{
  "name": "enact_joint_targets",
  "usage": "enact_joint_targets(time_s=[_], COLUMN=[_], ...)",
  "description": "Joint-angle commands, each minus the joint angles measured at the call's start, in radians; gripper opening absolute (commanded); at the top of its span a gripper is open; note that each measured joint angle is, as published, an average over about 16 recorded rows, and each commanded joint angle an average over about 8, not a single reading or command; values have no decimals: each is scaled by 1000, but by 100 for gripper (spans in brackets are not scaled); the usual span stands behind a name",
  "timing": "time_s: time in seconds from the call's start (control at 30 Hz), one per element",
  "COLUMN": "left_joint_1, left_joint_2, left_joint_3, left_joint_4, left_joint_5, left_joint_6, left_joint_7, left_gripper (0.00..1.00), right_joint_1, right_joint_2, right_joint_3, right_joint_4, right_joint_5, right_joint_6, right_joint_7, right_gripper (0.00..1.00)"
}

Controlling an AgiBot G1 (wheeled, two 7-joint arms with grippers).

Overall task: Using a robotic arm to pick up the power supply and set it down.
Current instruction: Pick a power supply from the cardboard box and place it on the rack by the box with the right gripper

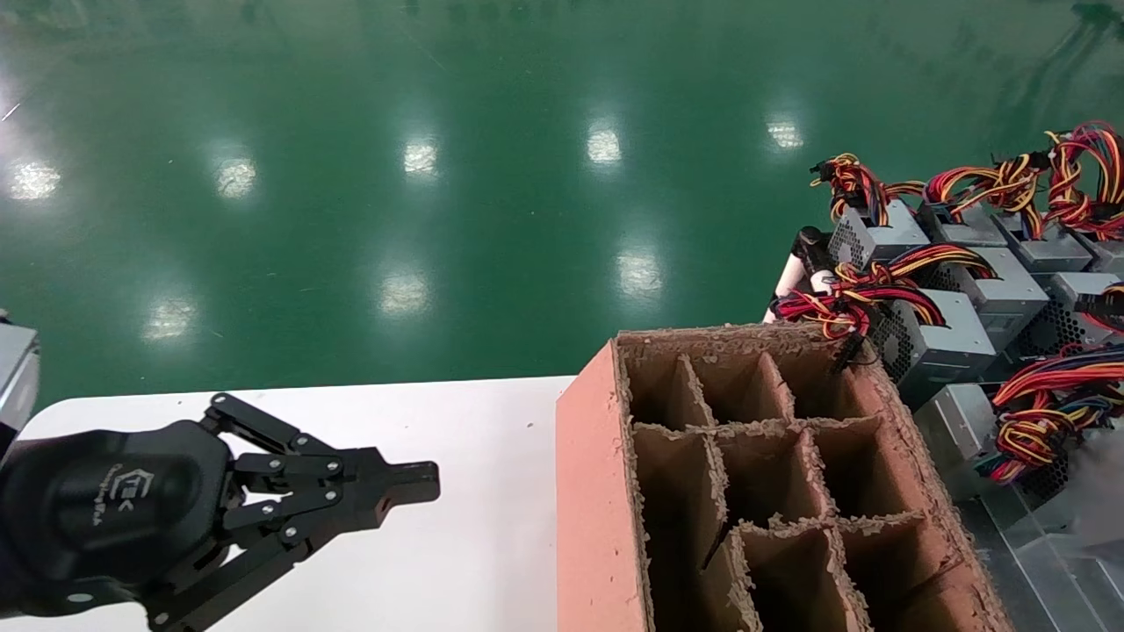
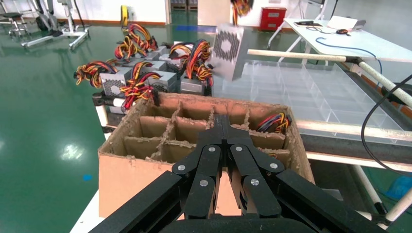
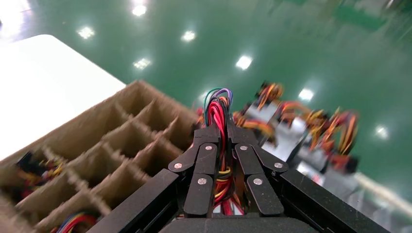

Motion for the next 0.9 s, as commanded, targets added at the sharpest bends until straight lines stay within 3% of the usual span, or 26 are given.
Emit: enact_joint_targets(time_s=[0.03, 0.27, 0.47, 0.67, 0.9], left_joint_1=[0, 0, 0, 0, 0], left_joint_2=[0, 0, 0, 0, 0], left_joint_3=[0, 0, 0, 0, 0], left_joint_4=[0, 0, 0, 0, 0], left_joint_5=[0, 0, 0, 0, 0], left_joint_6=[0, 0, 0, 0, 0], left_joint_7=[0, 0, 0, 0, 0], left_gripper=[0, 0, 0, 0, 0], right_joint_1=[16, 140, 230, 278, 296], right_joint_2=[24, 103, 107, 79, 19], right_joint_3=[-109, -539, -802, -929, -974], right_joint_4=[-11, 58, 111, 132, 97], right_joint_5=[47, 226, 344, 425, 462], right_joint_6=[0, 22, 77, 157, 221], right_joint_7=[-32, -200, -326, -402, -444], right_gripper=[0, 0, 0, 0, 0])
